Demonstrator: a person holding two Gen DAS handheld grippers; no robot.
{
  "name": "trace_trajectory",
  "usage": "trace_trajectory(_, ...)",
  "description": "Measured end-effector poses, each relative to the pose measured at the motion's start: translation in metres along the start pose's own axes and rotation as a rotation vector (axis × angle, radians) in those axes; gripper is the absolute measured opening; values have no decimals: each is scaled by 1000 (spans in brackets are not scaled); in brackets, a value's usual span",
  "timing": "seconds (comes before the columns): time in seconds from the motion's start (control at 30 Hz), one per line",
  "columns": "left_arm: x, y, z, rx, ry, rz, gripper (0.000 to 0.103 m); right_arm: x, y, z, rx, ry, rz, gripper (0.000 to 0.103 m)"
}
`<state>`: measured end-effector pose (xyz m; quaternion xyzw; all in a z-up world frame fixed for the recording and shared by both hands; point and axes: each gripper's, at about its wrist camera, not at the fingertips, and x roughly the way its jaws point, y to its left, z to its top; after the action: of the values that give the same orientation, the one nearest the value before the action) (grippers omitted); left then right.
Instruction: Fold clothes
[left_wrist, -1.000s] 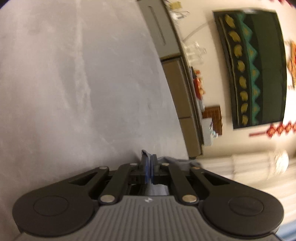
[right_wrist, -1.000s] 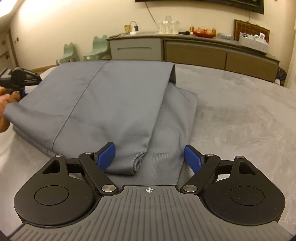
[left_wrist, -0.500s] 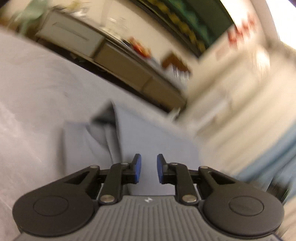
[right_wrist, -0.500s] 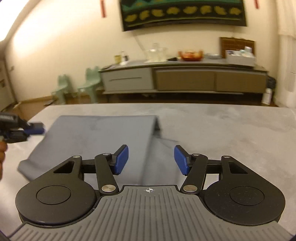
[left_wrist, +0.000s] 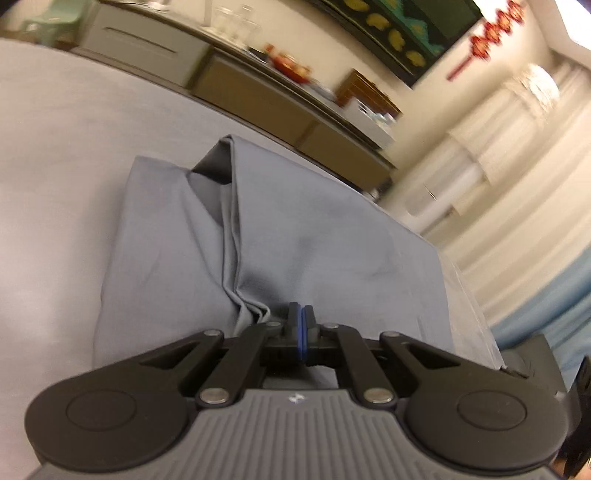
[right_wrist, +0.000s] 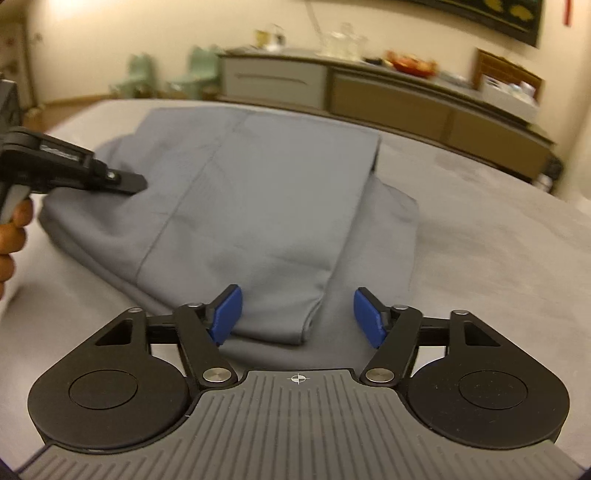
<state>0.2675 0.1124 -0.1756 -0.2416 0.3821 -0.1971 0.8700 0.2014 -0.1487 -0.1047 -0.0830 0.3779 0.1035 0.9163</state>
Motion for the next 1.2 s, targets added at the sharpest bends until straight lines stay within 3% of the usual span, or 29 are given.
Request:
trace_trajectory(0.07,8,-5,3,-18,-15,20,4,-4,-29,-1,38,38,-29,78)
trace_trajectory(0.17,-11,1,2,-48,-81,84,4,-15,-58,-7,52,69,-28,82)
trace_trajectory(0.27,-32,2,5,-62,-122,146,6,-37,-75,-14,82,3,-65,77)
trace_trajectory(0.33,-39,-11,3,-13,-121,139,17,-43,-80,-10,139,-51,-22,75)
trace_trajectory(0.47,-36,-51,-14,191,-52,105,23,-42,-78,-6,155,-62,7,75)
trace_trajectory(0.57,-25,-59,-32,330,-29,298,22,-38,-75,-4,150,-53,12,75)
trace_trajectory(0.67,-33,-47,-26,268,-56,411,22,-34,-71,-2,145,-45,18,80)
trace_trajectory(0.73,-48,-49,-19,245,-93,443,24,-31,-69,0,141,-40,22,79)
trace_trajectory(0.83,-64,-63,-16,260,-128,346,32,-32,-70,0,149,-51,41,77)
trace_trajectory(0.93,-62,-87,-30,365,-89,211,38,-38,-75,0,176,-90,82,77)
trace_trajectory(1.03,-46,-97,-61,483,-36,253,44,-43,-78,-1,198,-121,125,72)
trace_trajectory(1.13,-38,-80,-69,405,-31,361,47,-28,-61,-4,146,-41,177,70)
trace_trajectory(1.2,-49,-80,-68,334,-45,358,60,-30,-60,-3,136,-18,149,70)
